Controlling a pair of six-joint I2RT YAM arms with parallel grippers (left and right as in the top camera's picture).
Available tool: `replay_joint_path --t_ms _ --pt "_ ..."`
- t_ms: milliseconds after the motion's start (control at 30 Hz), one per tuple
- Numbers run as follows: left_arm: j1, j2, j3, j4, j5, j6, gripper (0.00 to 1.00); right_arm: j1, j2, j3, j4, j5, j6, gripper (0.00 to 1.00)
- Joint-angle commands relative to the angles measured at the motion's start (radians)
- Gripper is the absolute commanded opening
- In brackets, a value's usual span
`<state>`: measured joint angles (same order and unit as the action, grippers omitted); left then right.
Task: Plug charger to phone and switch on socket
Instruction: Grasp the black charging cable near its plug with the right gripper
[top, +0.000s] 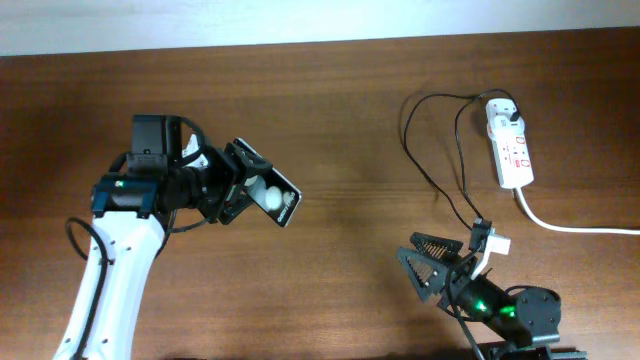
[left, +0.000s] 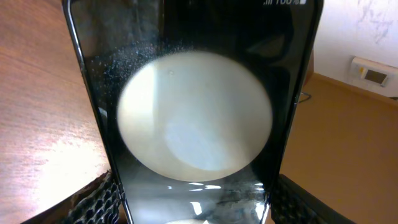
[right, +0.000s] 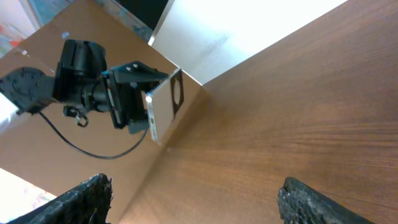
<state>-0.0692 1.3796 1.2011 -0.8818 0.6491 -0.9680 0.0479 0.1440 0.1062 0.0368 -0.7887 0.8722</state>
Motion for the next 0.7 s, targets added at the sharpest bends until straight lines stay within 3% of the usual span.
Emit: replay_joint_path --t_ms 0,167,267,433,533,600,667 --pt "-0.022 -0.02 0.006 0.026 -0.021 -0.065 0.47 0.014 0.17 0.1 0.08 -0.032 -0.024 0.89" --pt "-0.022 -0.02 0.006 0.048 -0.021 -0.119 0.47 0.302 0.577 0.198 0.336 0.182 -0.068 0.89" --pt "-0.022 -0.02 0.006 0.047 -0.021 -0.119 0.47 0.528 0.839 0.344 0.372 0.388 -0.145 0.89" --pt "-0.022 -0.02 0.006 0.043 -0.021 -0.116 0.47 0.637 1.198 0.609 0.38 0.468 -0.166 0.88" --pt "-0.022 -0.02 0.006 0.044 -0.021 -0.116 0.47 0.667 1.303 0.64 0.485 0.491 -0.166 0.71" --pt "-0.022 -0.02 0.006 0.044 -0.021 -0.116 0.47 0.684 1.316 0.64 0.492 0.506 -0.166 0.66" --pt "-0.022 -0.02 0.006 0.044 -0.021 -0.116 0.48 0.699 1.317 0.64 0.492 0.521 -0.167 0.53"
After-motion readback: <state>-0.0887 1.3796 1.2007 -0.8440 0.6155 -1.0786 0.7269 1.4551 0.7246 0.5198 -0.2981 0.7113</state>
